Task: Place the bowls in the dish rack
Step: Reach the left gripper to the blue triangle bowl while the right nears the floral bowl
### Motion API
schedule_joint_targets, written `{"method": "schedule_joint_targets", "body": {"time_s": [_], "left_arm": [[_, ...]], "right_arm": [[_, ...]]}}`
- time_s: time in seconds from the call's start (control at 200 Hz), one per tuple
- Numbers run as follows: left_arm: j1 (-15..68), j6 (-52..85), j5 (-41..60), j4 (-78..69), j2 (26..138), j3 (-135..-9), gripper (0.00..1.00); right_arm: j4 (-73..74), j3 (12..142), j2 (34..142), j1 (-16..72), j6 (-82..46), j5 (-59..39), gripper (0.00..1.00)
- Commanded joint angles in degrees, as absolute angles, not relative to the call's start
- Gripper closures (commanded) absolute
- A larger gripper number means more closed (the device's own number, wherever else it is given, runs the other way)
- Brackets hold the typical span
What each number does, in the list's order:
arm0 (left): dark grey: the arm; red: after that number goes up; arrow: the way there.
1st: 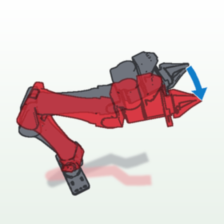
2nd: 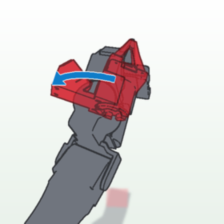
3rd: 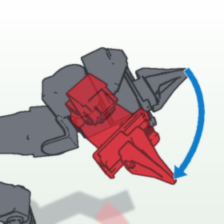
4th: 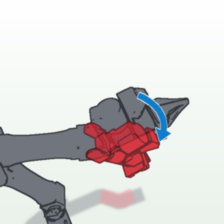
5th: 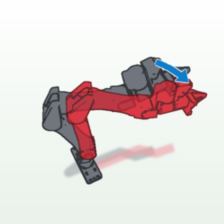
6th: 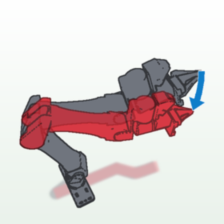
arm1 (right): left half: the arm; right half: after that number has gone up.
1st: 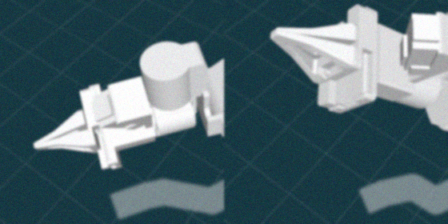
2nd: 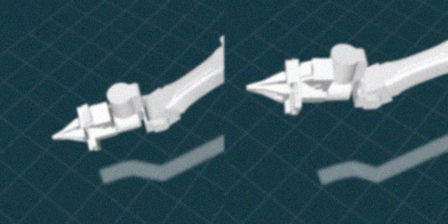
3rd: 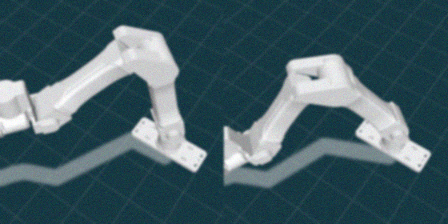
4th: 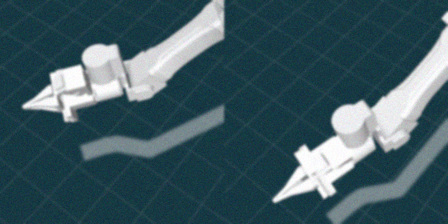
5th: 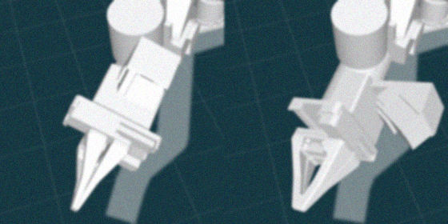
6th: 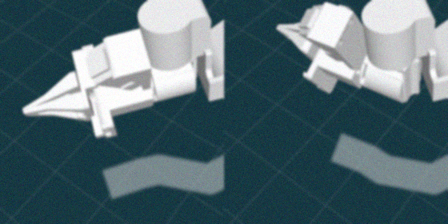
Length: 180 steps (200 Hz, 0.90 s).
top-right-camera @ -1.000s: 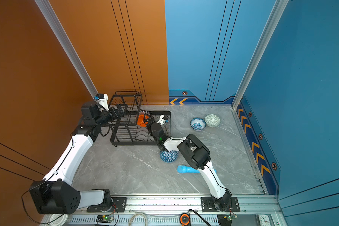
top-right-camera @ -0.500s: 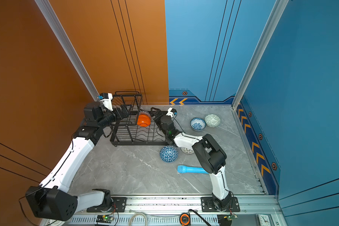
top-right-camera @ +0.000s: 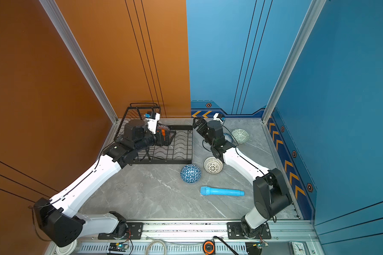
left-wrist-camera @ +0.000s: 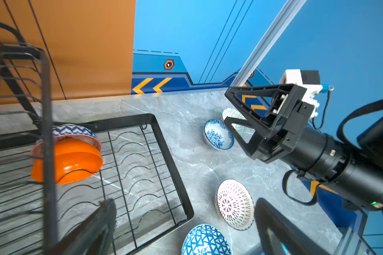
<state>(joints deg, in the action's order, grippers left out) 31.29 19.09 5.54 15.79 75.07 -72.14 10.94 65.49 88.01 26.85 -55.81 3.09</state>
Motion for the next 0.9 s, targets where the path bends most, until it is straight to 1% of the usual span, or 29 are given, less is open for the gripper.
{"method": "schedule_joint_targets", "body": {"time_s": [0.0, 0.1, 0.27, 0.4, 0.546, 0.671, 0.756, 0.896], "left_arm": [[35.77, 19.33, 0.09, 18.2, 75.99, -71.44, 0.02], [39.7, 22.1, -1.48, 18.02, 77.23, -69.2, 0.02], [45.17, 24.75, -6.61, 17.66, 79.22, -65.04, 0.02], [46.52, 29.83, -6.9, 14.21, 80.01, -60.17, 0.02], [48.51, 35.0, -9.36, 12.68, 81.27, -55.71, 0.02], [49.06, 40.27, -11.55, 11.57, 82.04, -52.61, 0.01], [49.21, 43.02, -11.92, 11.32, 83.4, -51.8, 0.0], [49.35, 45.09, -13.01, 11.64, 86.66, -52.21, 0.01]], "right_arm": [[-0.68, 64.29, 82.47, 25.71, -46.11, 5.39, 0.0], [-6.35, 64.18, 78.49, 24.9, -40.32, 6.25, 0.0], [-12.06, 62.0, 74.82, 22.6, -37.34, 2.99, 0.0], [-14.78, 60.05, 73.06, 22.28, -36.28, 2.51, 0.0], [-14.89, 56.6, 71.24, 20.88, -36.34, -0.97, 0.0], [-15.37, 54.82, 70.09, 20.68, -35.6, -1.89, 0.0], [-15.33, 54.02, 69.96, 20.44, -35.51, -2.49, 0.0], [-14.74, 53.41, 70.7, 20.08, -35.77, -3.59, 0.0]]}}
